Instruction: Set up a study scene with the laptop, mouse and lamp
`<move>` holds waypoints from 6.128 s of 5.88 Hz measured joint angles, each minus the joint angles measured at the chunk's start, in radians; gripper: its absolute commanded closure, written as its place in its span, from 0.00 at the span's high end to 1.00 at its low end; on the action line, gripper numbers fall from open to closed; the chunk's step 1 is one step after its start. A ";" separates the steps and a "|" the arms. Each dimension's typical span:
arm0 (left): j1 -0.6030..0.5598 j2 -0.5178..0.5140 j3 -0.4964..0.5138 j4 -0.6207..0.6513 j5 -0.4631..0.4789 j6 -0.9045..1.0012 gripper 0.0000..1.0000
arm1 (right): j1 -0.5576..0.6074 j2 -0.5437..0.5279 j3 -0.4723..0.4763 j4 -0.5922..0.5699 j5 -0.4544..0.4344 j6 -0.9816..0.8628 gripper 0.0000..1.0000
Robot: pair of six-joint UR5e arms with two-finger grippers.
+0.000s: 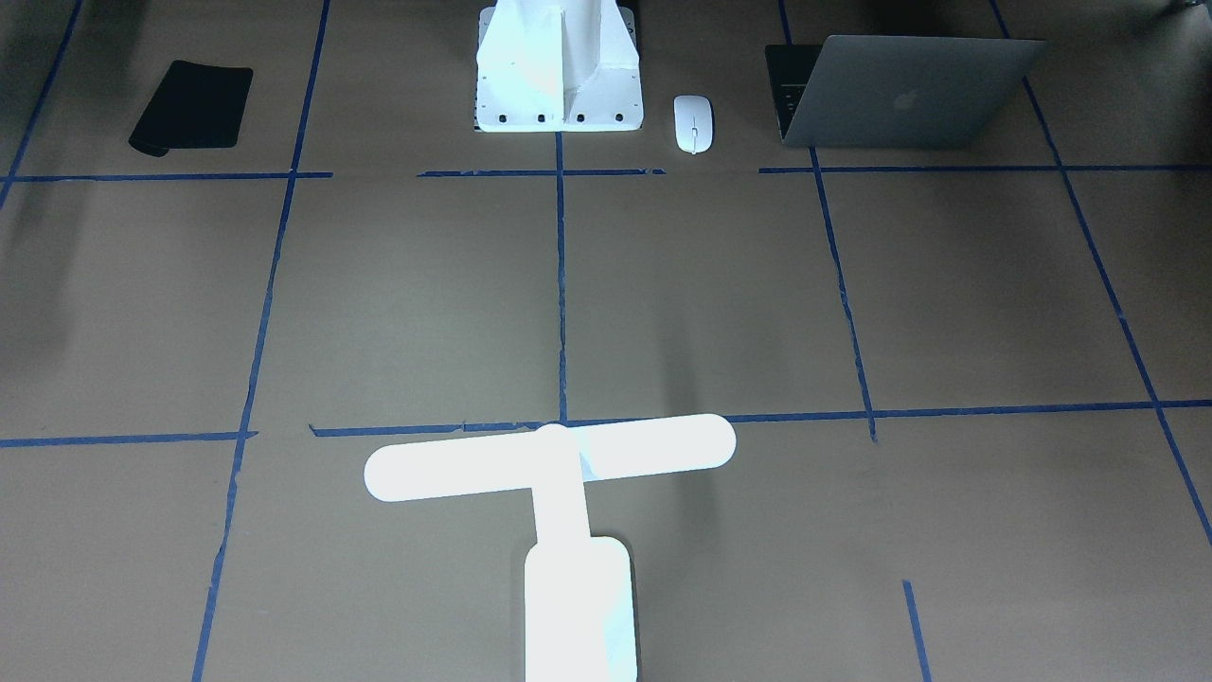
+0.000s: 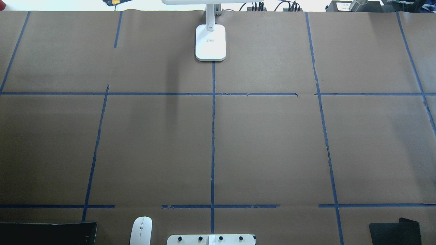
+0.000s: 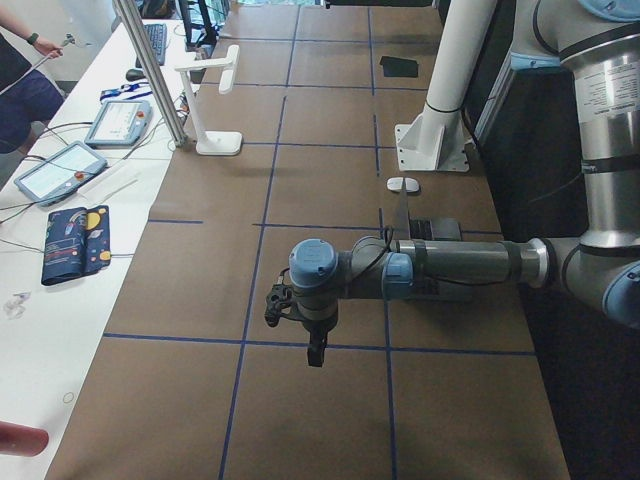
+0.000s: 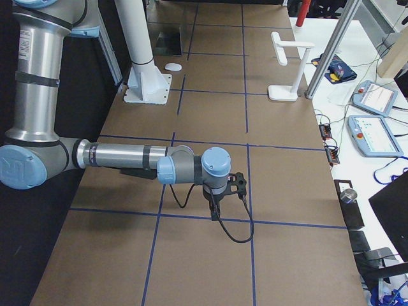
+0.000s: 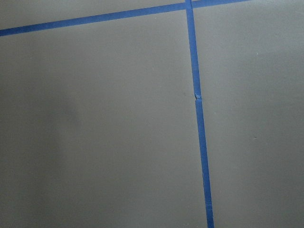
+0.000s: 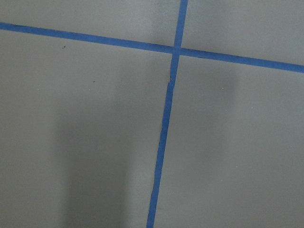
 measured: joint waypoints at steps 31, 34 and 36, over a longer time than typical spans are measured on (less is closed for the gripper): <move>0.758 0.217 -0.508 -0.355 -0.072 0.552 0.00 | 0.001 -0.031 0.043 -0.002 -0.002 0.002 1.00; 0.655 0.153 -0.504 -0.352 -0.069 0.646 0.00 | 0.001 -0.030 0.049 -0.002 -0.001 0.003 1.00; 0.618 0.002 -0.494 -0.251 -0.065 0.652 0.00 | 0.001 -0.029 0.048 -0.002 -0.001 0.003 1.00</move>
